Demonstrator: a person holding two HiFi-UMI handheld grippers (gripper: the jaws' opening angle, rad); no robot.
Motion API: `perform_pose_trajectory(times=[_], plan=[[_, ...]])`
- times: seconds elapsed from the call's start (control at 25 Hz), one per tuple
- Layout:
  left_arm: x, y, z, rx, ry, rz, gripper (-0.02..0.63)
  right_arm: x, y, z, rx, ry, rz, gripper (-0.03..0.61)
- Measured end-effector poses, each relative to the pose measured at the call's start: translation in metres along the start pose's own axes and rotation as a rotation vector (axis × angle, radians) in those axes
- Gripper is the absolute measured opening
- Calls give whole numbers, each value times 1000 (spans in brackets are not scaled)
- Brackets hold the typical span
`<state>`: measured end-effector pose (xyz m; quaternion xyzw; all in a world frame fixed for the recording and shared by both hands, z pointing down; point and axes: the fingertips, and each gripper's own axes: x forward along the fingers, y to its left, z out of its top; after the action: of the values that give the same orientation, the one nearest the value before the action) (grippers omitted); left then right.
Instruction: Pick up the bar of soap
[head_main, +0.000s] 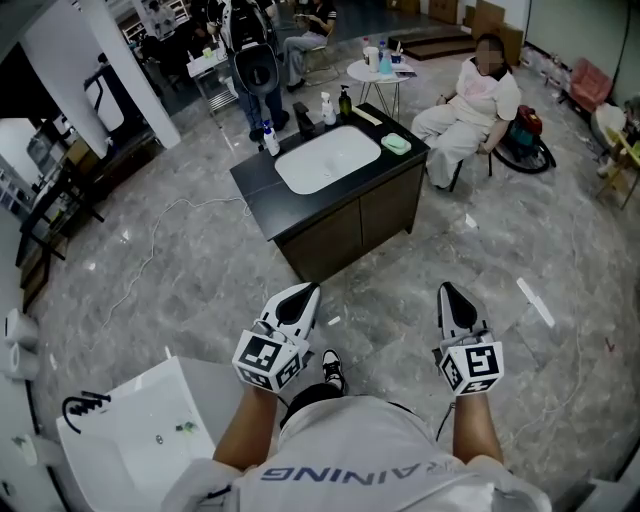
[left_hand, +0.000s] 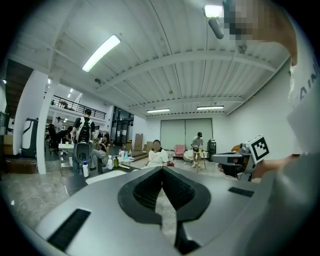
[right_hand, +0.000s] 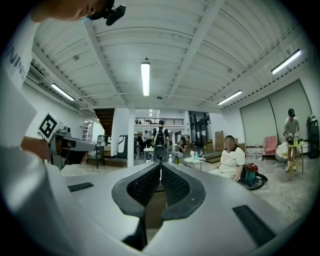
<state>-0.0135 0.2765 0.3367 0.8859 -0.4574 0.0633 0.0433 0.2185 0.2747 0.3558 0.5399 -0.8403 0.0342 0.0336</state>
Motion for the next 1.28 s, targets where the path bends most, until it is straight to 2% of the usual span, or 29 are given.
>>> perform_pose_trajectory(times=[0.28,0.8,1.28], plan=[[45,64,9,7,21,-38,2,75,0,9,5,27,-19,17],[80,209,-6,-42,37,-52,2,216,52,18,-42,101,-2,18],[98,284,-11,-67,33,-11,2,298,64,17,-49,138,27,17]])
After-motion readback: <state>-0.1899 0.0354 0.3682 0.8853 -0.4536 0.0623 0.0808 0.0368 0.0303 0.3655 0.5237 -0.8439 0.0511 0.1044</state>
